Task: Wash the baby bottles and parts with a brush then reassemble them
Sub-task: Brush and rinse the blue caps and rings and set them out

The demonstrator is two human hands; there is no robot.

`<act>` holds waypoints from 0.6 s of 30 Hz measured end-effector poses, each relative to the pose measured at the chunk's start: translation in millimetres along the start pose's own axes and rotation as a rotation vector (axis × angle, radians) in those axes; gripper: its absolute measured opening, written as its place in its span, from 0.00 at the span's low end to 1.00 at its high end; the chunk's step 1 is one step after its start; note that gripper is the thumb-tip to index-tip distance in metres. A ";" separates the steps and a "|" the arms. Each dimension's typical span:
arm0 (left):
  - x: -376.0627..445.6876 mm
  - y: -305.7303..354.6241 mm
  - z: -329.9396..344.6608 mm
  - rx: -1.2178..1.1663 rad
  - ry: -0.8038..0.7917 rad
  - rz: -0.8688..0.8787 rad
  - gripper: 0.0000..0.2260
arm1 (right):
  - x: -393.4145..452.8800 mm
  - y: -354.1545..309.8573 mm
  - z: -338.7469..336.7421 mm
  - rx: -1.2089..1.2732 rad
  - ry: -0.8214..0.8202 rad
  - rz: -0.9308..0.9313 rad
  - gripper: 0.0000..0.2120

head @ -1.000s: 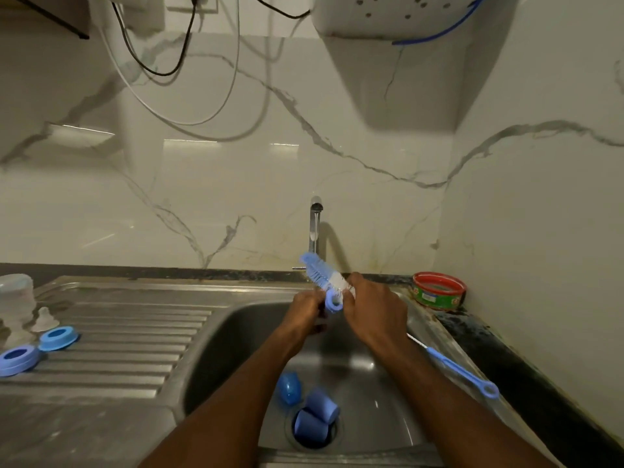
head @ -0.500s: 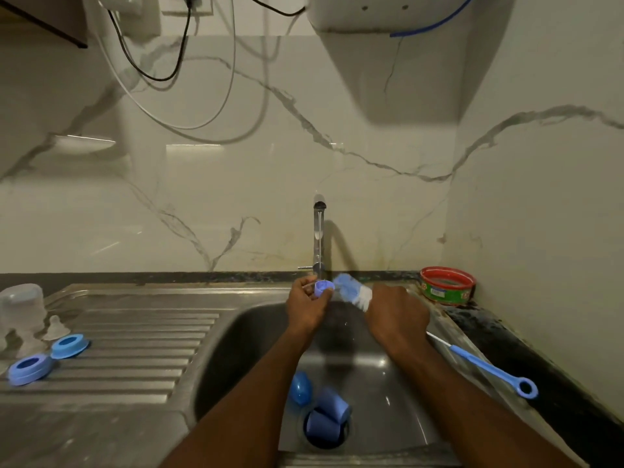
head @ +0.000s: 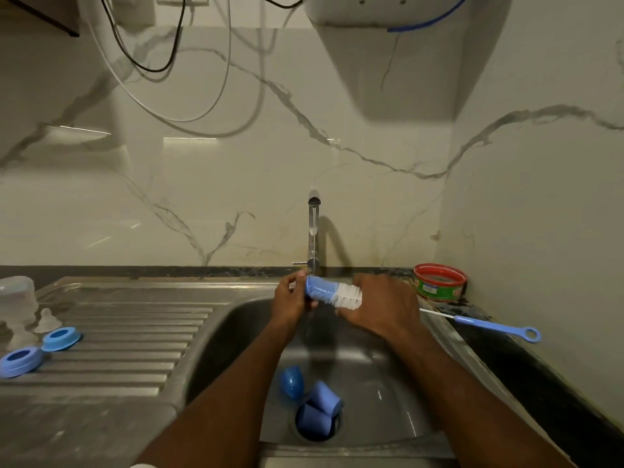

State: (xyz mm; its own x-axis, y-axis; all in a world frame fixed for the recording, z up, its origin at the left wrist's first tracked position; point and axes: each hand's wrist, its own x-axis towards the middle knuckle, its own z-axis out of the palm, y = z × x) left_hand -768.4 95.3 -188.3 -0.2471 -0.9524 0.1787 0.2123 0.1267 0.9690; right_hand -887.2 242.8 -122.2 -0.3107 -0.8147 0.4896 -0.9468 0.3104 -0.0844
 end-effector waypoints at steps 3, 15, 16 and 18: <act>-1.1 1.7 2.2 0.006 -0.044 -0.037 0.17 | 4.6 9.1 -1.1 0.003 0.032 -0.046 0.20; 7.1 -1.2 -8.5 0.049 0.034 -0.047 0.14 | 7.8 6.0 22.3 -0.007 -0.052 -0.050 0.26; 5.7 -0.1 -8.4 0.039 0.022 -0.076 0.14 | 6.6 6.4 21.3 -0.019 0.006 -0.042 0.22; 1.5 5.6 -6.2 0.017 -0.002 -0.104 0.12 | 2.4 9.9 17.9 -0.061 0.050 -0.003 0.16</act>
State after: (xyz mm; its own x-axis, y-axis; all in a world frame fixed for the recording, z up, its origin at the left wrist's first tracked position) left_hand -761.7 92.9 -183.7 -0.2686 -0.9601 0.0776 0.1696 0.0322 0.9850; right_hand -898.8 235.1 -137.3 -0.3017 -0.7908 0.5325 -0.9405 0.3383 -0.0304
